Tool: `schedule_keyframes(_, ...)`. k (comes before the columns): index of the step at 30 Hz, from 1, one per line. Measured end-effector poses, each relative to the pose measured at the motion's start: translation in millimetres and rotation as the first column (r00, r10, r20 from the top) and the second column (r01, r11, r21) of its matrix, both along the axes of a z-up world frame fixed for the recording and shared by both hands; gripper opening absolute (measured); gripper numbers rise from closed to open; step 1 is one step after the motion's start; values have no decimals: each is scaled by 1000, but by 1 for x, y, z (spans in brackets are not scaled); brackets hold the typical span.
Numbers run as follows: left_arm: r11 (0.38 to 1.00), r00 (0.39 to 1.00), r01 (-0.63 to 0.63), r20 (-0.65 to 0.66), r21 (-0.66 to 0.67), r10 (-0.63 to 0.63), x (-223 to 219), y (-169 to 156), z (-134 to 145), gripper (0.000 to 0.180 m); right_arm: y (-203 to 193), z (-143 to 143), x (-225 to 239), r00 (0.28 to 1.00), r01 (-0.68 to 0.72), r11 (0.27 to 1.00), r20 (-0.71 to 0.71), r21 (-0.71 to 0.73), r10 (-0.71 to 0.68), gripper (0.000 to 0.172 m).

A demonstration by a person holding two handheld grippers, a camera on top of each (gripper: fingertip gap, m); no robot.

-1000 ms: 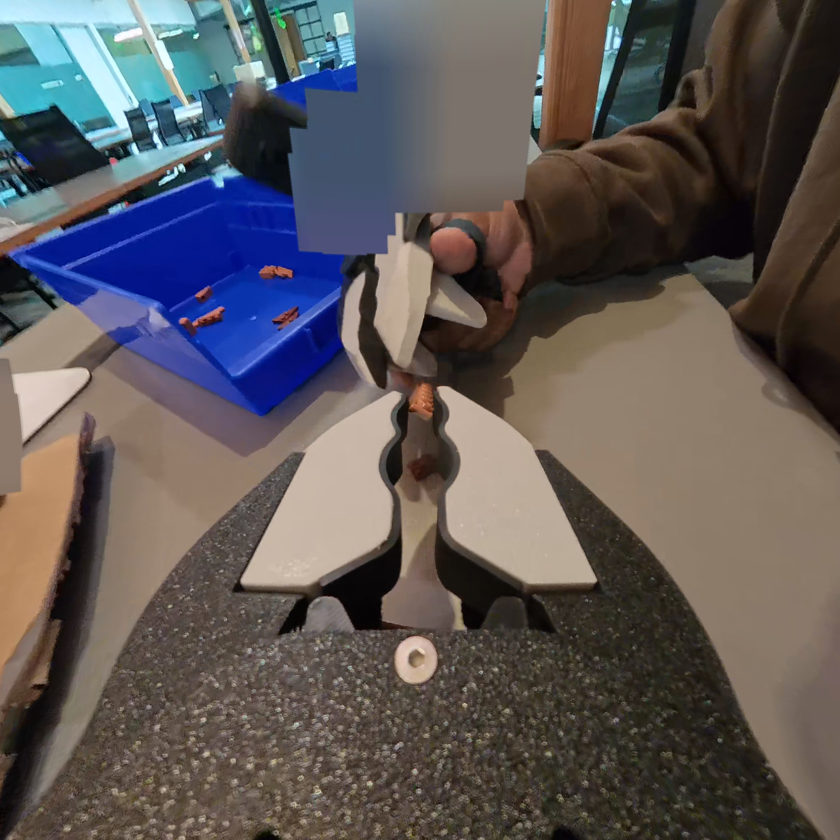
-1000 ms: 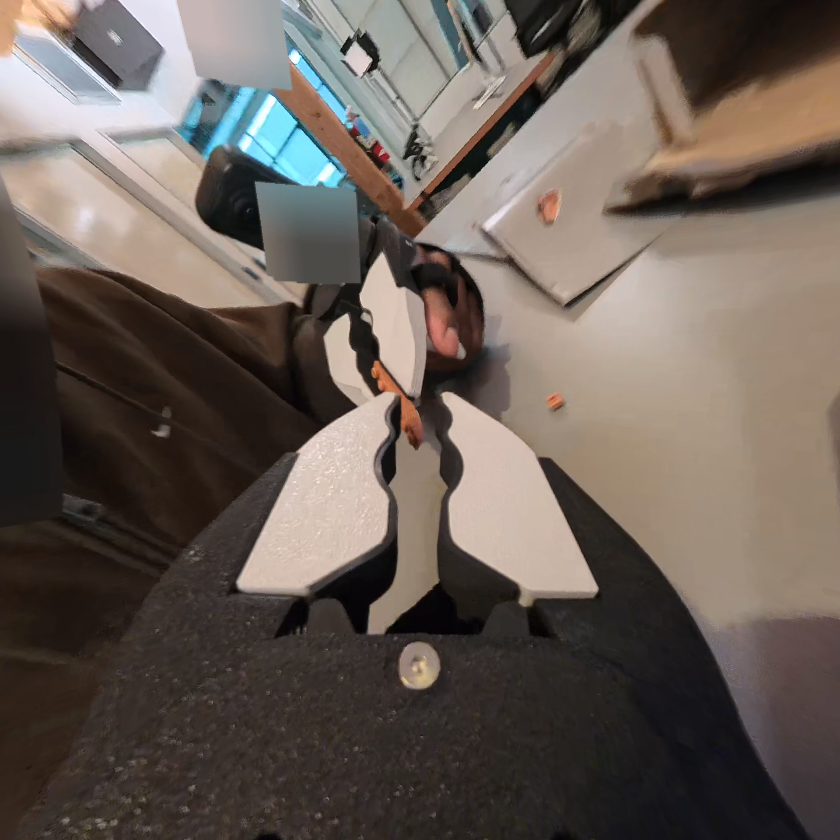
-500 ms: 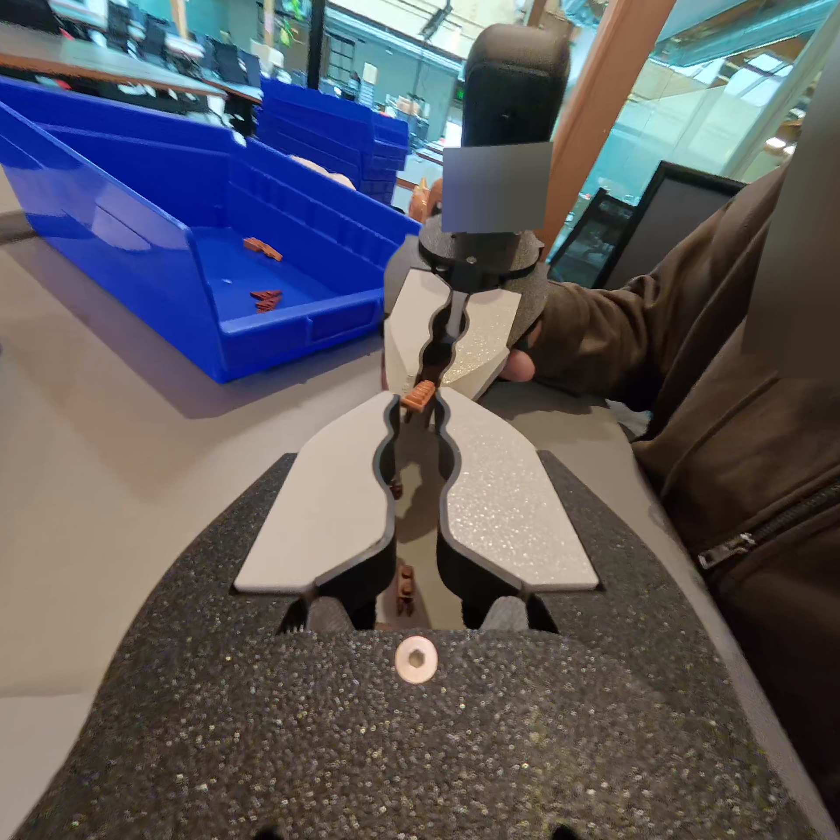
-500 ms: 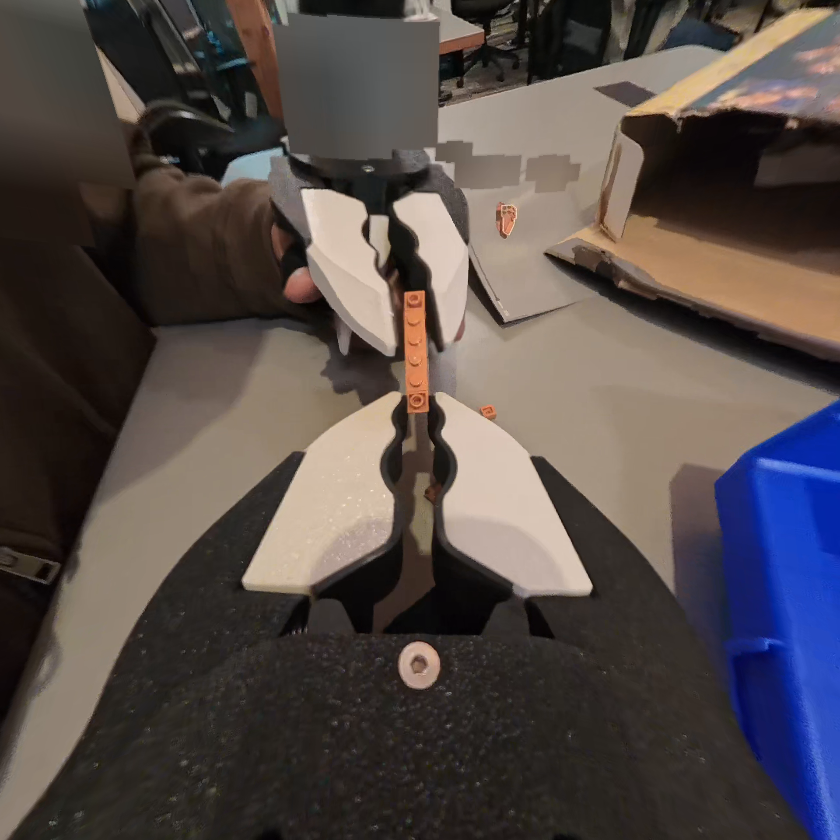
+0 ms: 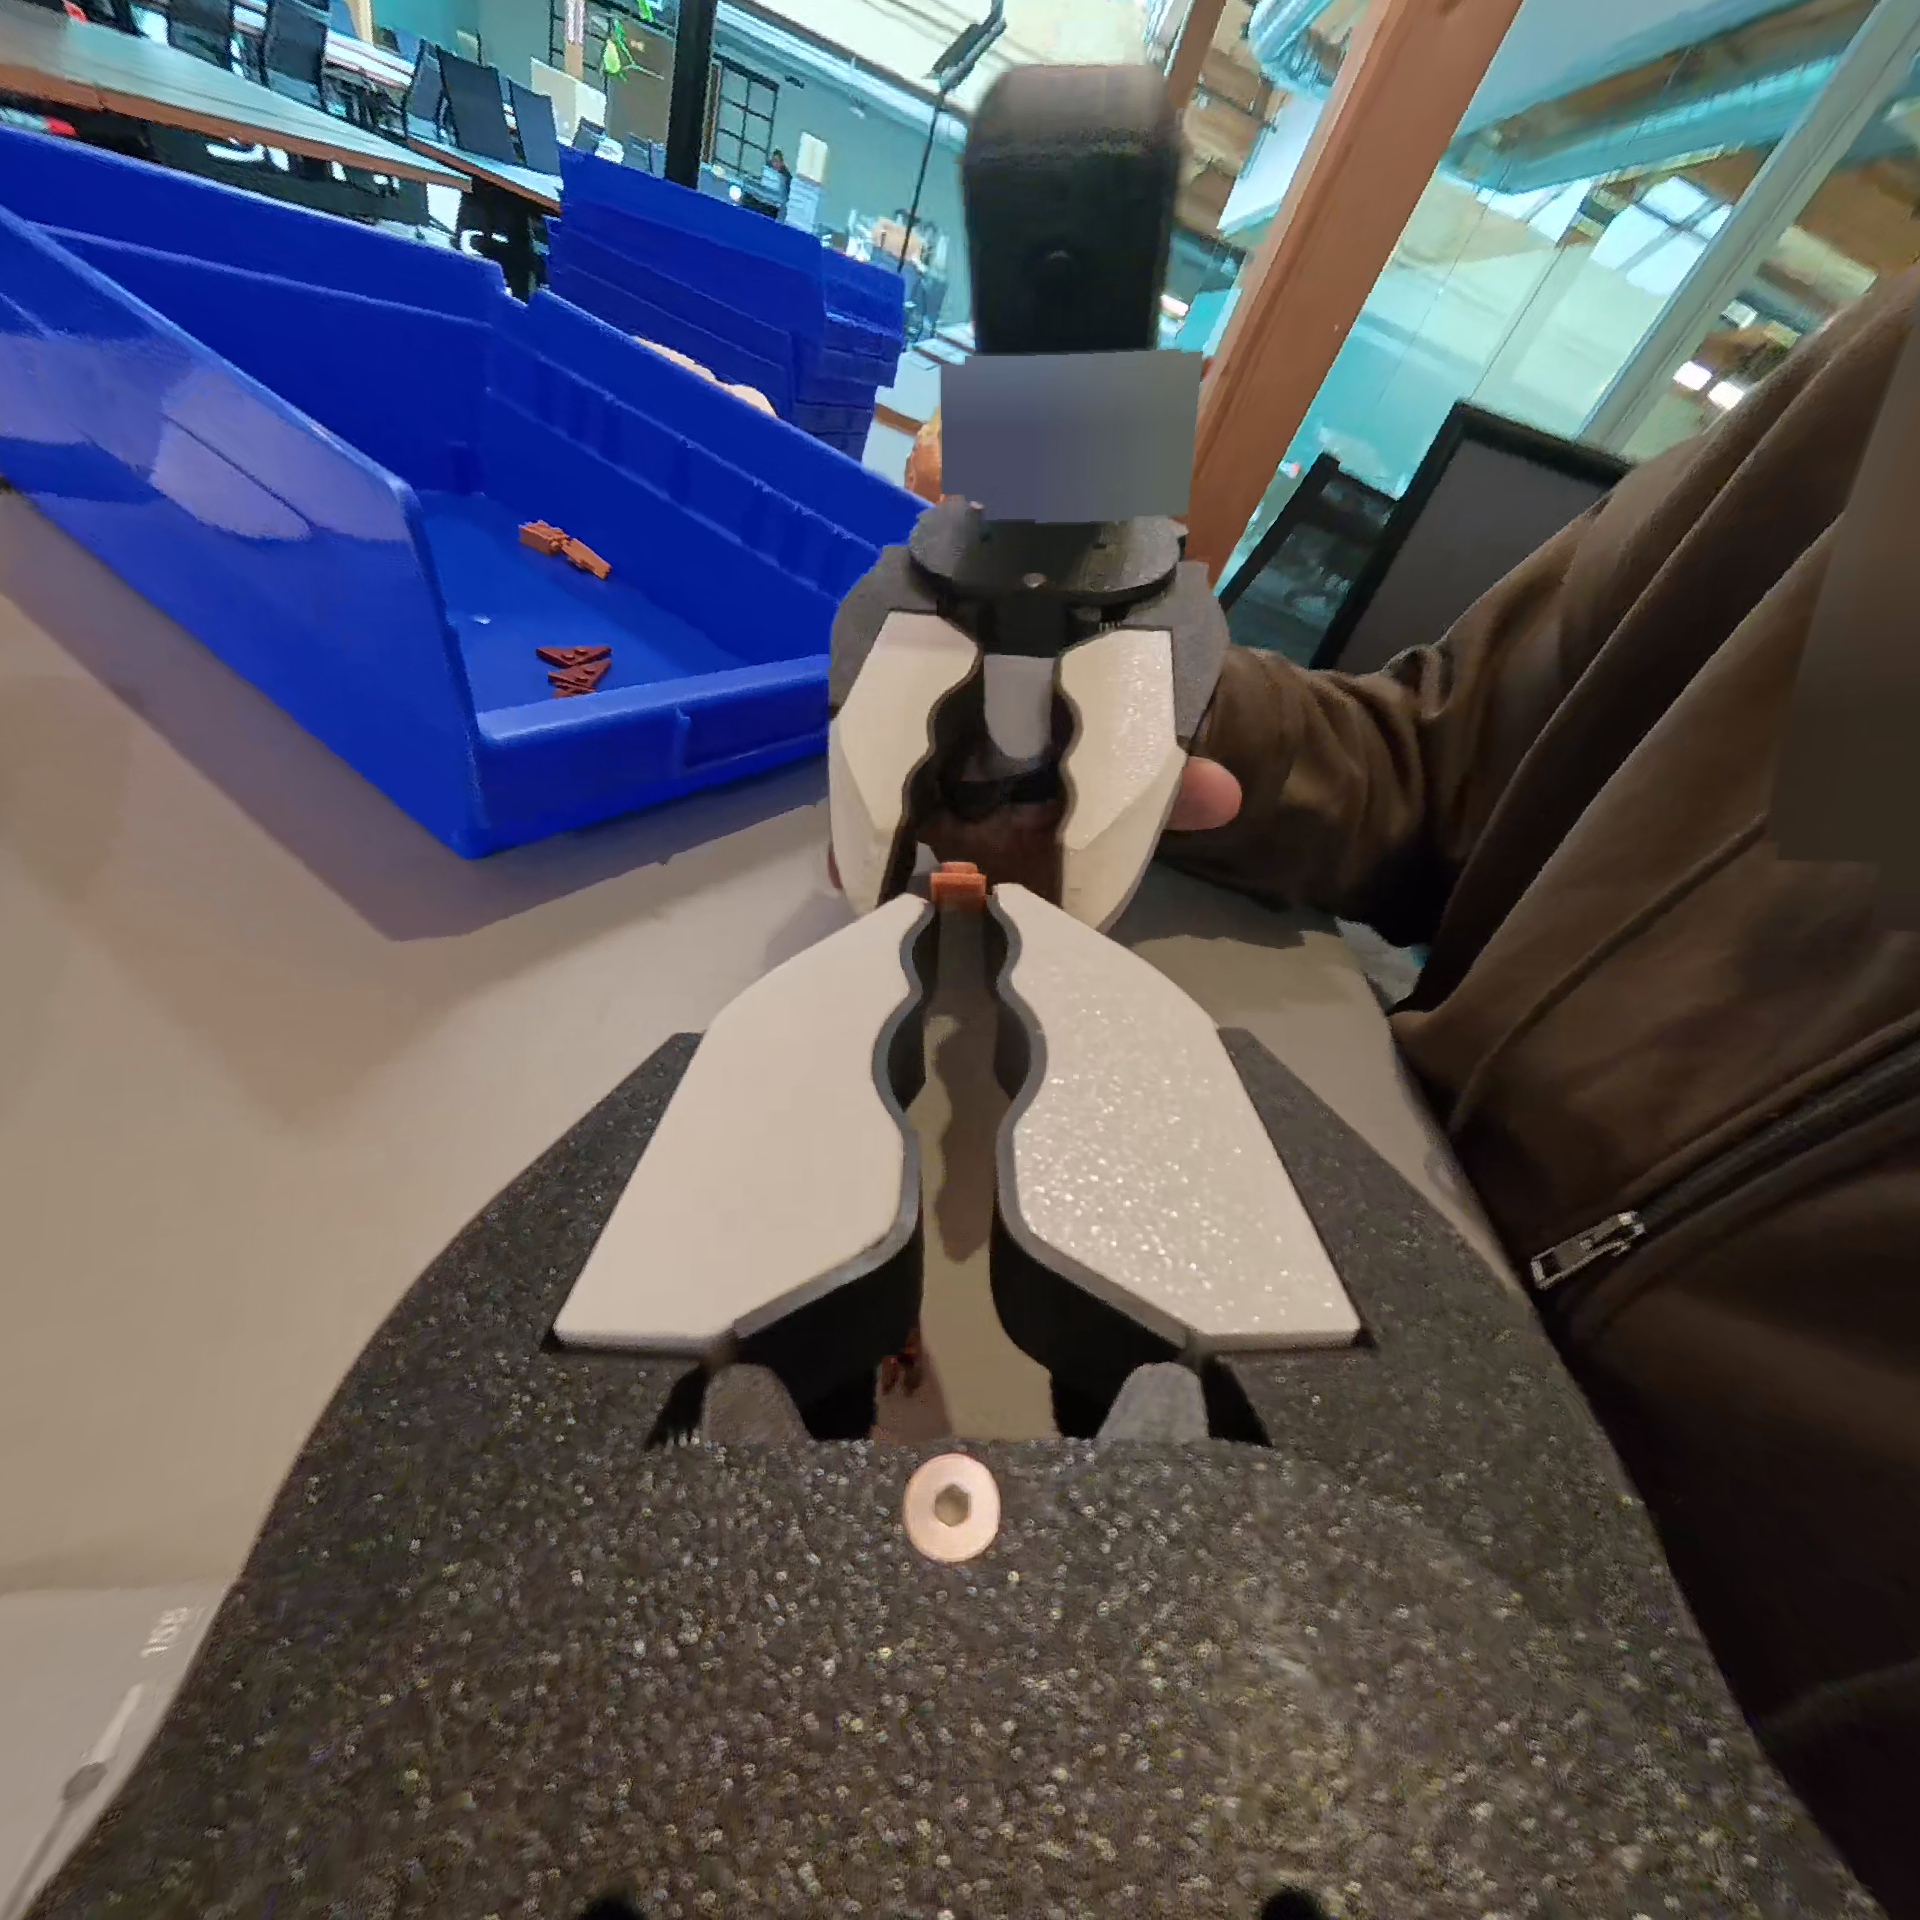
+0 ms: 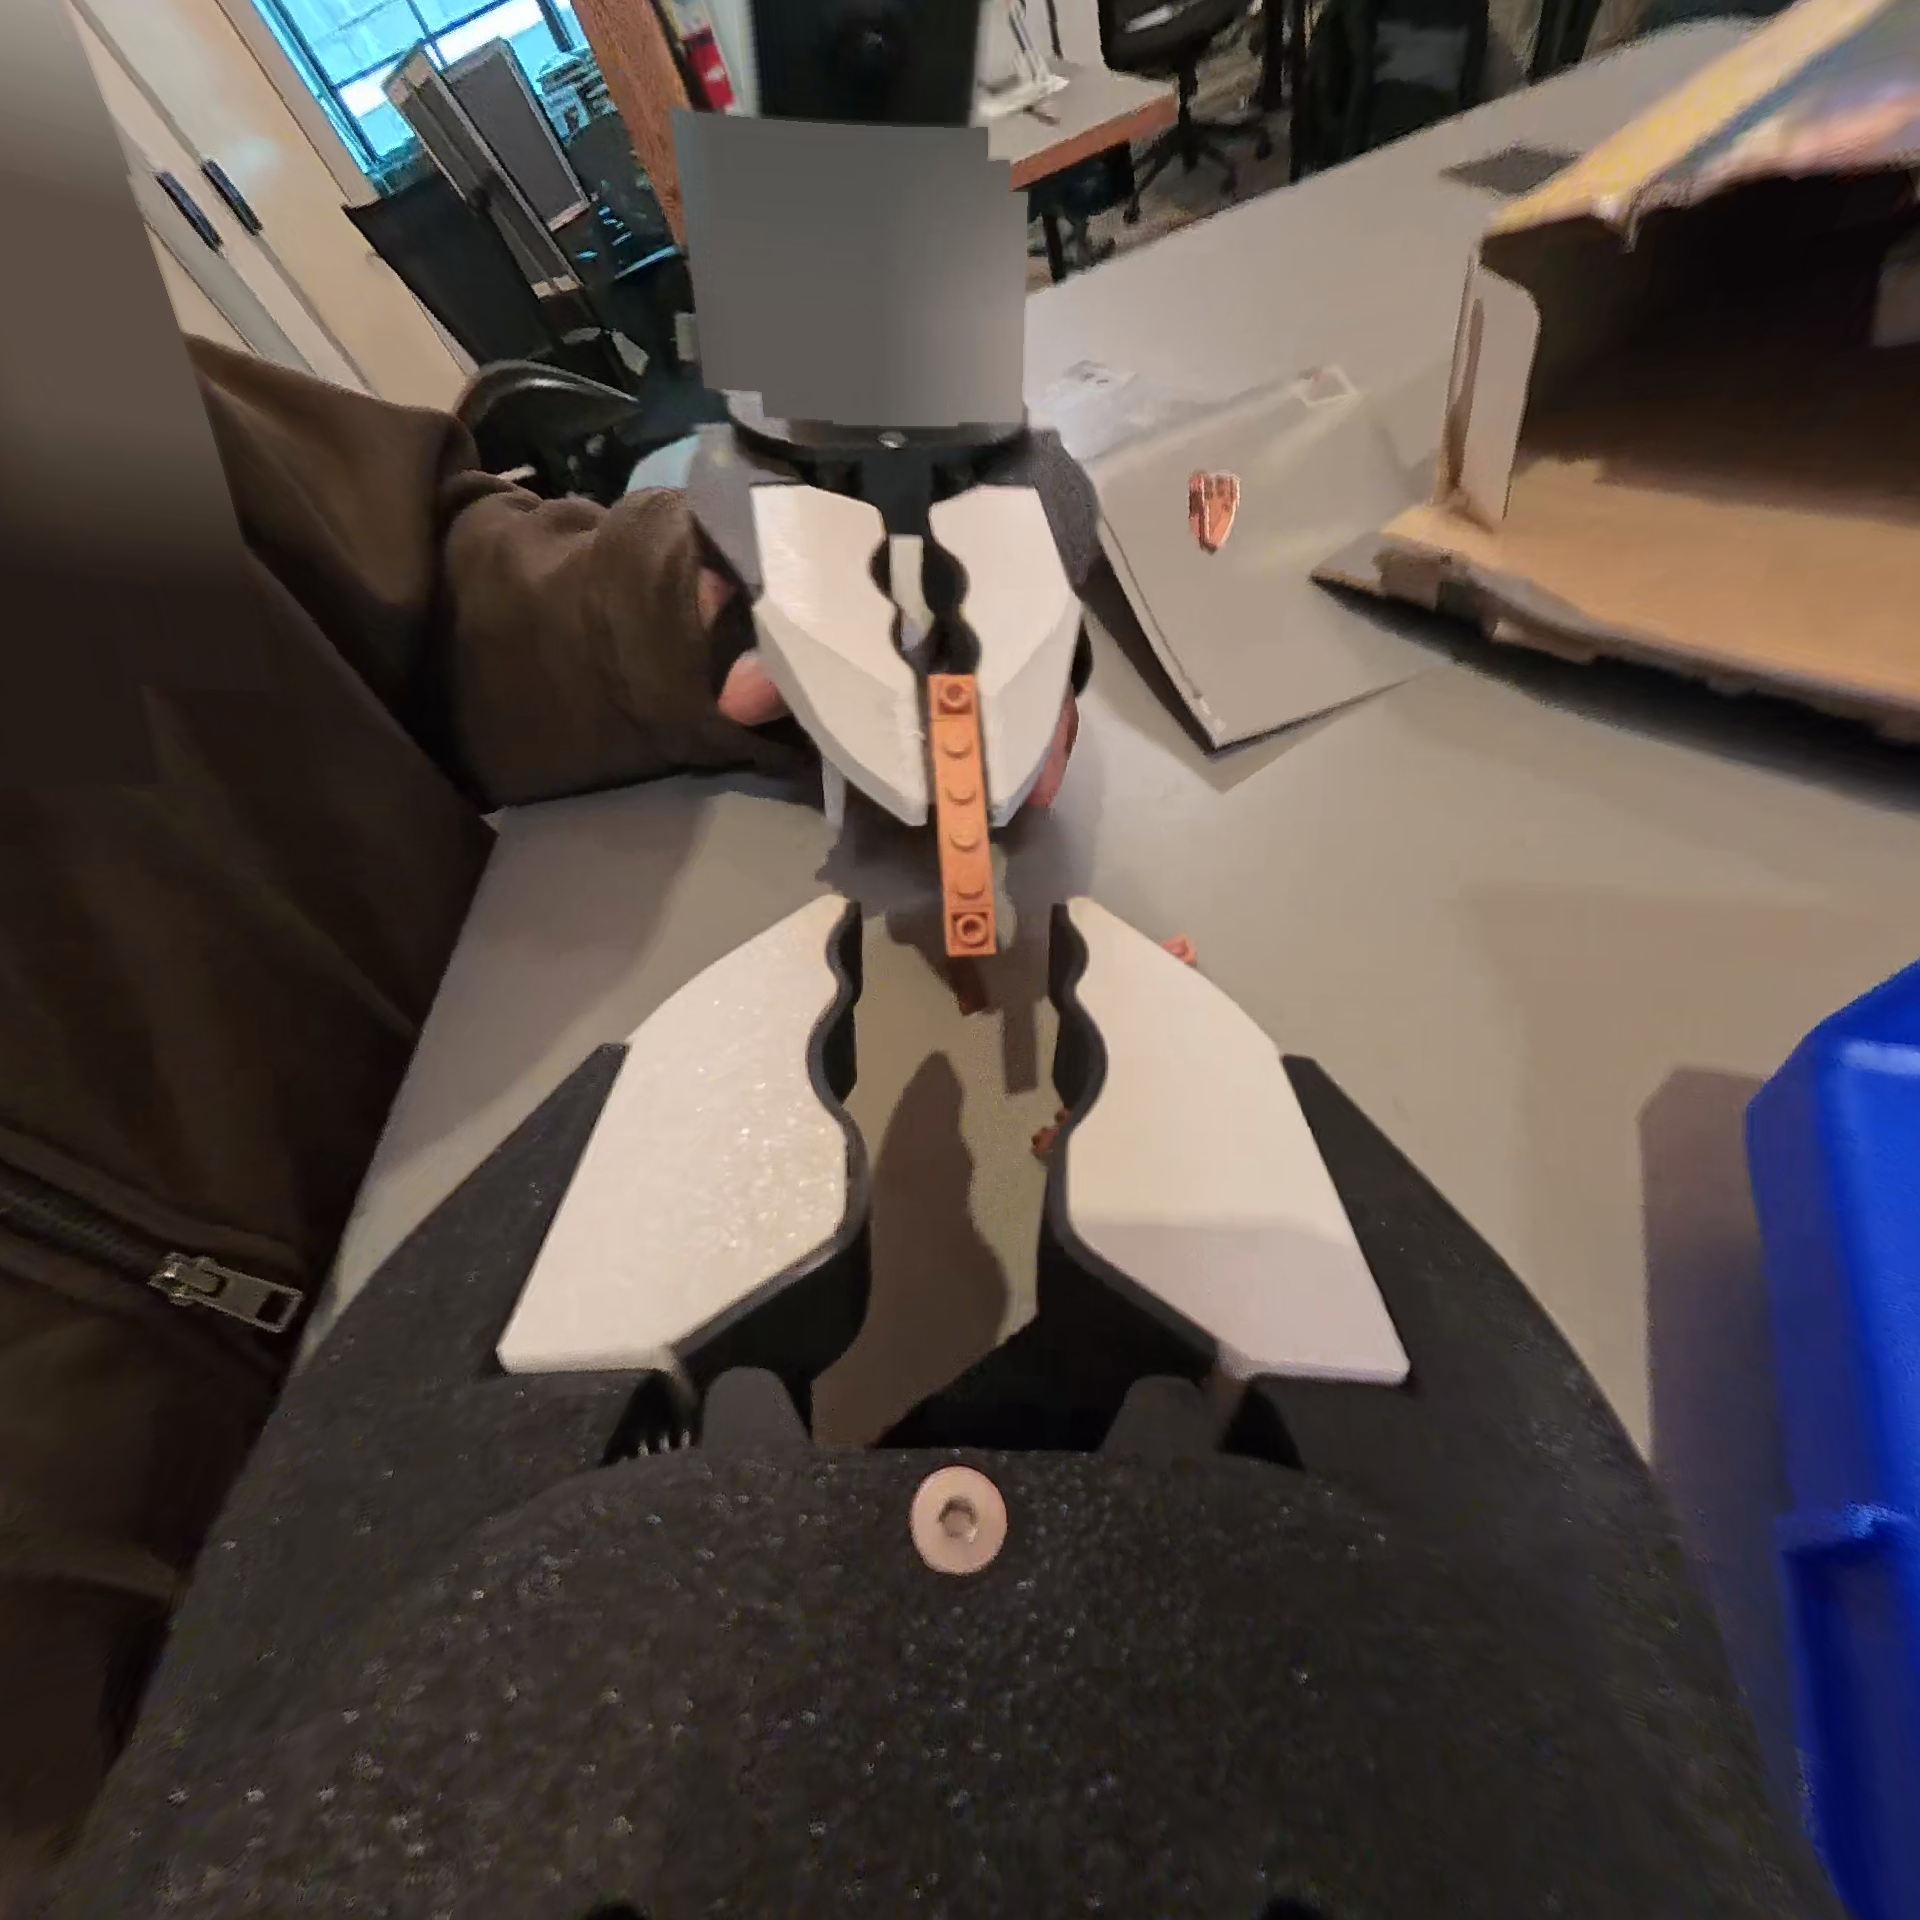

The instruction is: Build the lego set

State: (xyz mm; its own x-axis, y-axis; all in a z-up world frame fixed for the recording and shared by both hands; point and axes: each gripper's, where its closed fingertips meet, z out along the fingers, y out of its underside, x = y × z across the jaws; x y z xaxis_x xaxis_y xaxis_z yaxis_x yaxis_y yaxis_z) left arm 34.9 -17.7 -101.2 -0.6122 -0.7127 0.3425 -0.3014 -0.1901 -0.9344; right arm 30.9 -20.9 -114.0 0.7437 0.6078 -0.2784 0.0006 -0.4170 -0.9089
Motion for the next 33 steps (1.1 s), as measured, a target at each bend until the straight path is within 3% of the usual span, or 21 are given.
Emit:
schedule_keyframes(2, 998, 1000, 8, -24, -64, -10, -1, 2, 3, 8, 0, 5, -2, 998, 0, 998, 68, 66, -5, 31)
schedule_keyframes(5, 993, 998, 33, -43, -112, -38, -2, 0, 4, 8, 2, 1, -4, 986, 24, 994, 163, 103, -41, 14)
schedule_keyframes(9, 997, 999, -21, -44, -68, 19, 3, 4, 2, 11, 7, 1, 8, 985, 91, 993, 138, 79, -102, 8)
schedule_keyframes(11, 991, 990, -124, -61, 53, 127, 10, 16, -6, 25, 10, 1, 27, 975, 179, 983, 122, 43, -183, 8)
schedule_keyframes(13, 946, 973, -171, -106, 276, 207, 12, 21, -25, 27, 12, -1, 45, 958, 264, 965, 115, 0, -262, 8)
schedule_keyframes(16, 822, 947, -79, -214, 563, 238, 7, 5, -63, 28, 14, -7, 52, 946, 307, 951, 120, -39, -301, 8)
schedule_keyframes(20, 734, 940, -49, -218, 677, 263, 8, -7, -79, 27, 15, -16, 44, 943, 293, 955, 179, -49, -280, 9)
schedule_keyframes(29, 754, 921, -7, -290, 656, 261, 7, -18, -87, 14, 15, -16, 46, 941, 301, 952, 180, -52, -288, 8)
schedule_keyframes(33, 860, 941, 72, -321, 506, 110, 1, -44, -72, 14, 14, -15, 48, 938, 306, 951, 183, -46, -293, 9)
